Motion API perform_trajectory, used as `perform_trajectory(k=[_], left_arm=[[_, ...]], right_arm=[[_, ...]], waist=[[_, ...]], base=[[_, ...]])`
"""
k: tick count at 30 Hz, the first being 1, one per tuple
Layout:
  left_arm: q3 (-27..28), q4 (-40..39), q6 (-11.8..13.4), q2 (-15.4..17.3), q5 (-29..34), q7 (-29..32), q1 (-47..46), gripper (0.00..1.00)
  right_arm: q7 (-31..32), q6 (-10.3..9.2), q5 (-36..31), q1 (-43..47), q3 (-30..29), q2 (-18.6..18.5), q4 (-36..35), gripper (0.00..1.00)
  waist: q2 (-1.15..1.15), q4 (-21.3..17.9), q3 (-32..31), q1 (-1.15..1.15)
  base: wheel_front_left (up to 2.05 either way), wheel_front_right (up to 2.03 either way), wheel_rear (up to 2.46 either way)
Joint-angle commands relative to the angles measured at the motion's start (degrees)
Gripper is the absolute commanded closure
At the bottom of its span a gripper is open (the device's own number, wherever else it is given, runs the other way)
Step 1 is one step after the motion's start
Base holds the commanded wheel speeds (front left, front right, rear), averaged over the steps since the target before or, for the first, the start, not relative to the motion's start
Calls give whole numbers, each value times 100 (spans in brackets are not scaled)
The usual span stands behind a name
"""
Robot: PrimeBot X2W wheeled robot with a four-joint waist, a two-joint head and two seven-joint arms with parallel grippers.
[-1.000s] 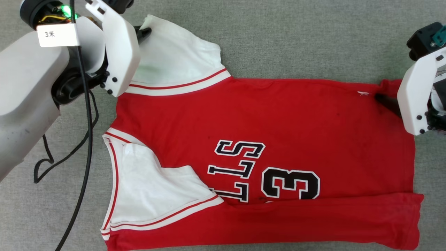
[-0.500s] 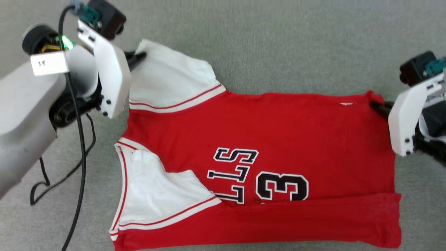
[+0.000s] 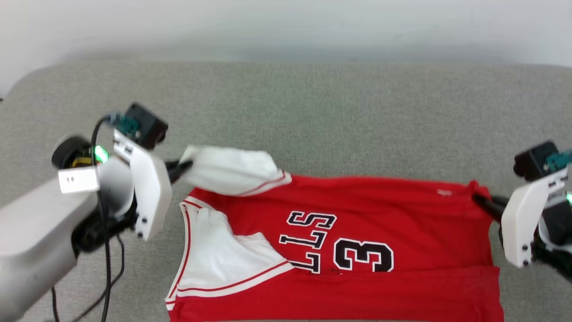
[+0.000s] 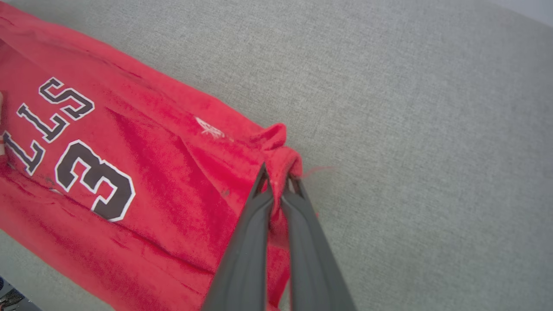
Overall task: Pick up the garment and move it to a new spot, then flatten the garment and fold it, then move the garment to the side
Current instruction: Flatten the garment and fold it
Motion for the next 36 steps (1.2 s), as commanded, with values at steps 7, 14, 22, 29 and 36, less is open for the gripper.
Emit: perform_trajectory(k=[7, 14, 22, 29, 36], left_arm=[[-90, -602, 491, 388, -210, -271, 919, 100], [-160, -910, 798, 475, -412, -522, 1704, 100], [-206, -565, 781, 245, -557, -710, 2242, 100], [-208, 4, 601, -80, -729, -860, 2458, 100], [-144, 489, 574, -334, -786, -1125, 2582, 49]], right_arm=[[-45, -9, 60, 866, -265, 27, -291, 100], [-56, -9, 100, 1600, -519, 44, -581, 100], [57, -8, 45, 2098, -780, 213, -736, 100], [138, -9, -43, 2258, -857, 379, -515, 100], [-88, -9, -55, 2248, -879, 567, -276, 49]], waist=[[0, 78, -375, 0], [0, 141, -461, 0], [0, 107, -284, 0], [0, 72, -89, 0], [0, 50, -142, 0]], base=[[0, 0, 0], [0, 0, 0], [0, 0, 0], [0, 0, 0], [0, 0, 0]])
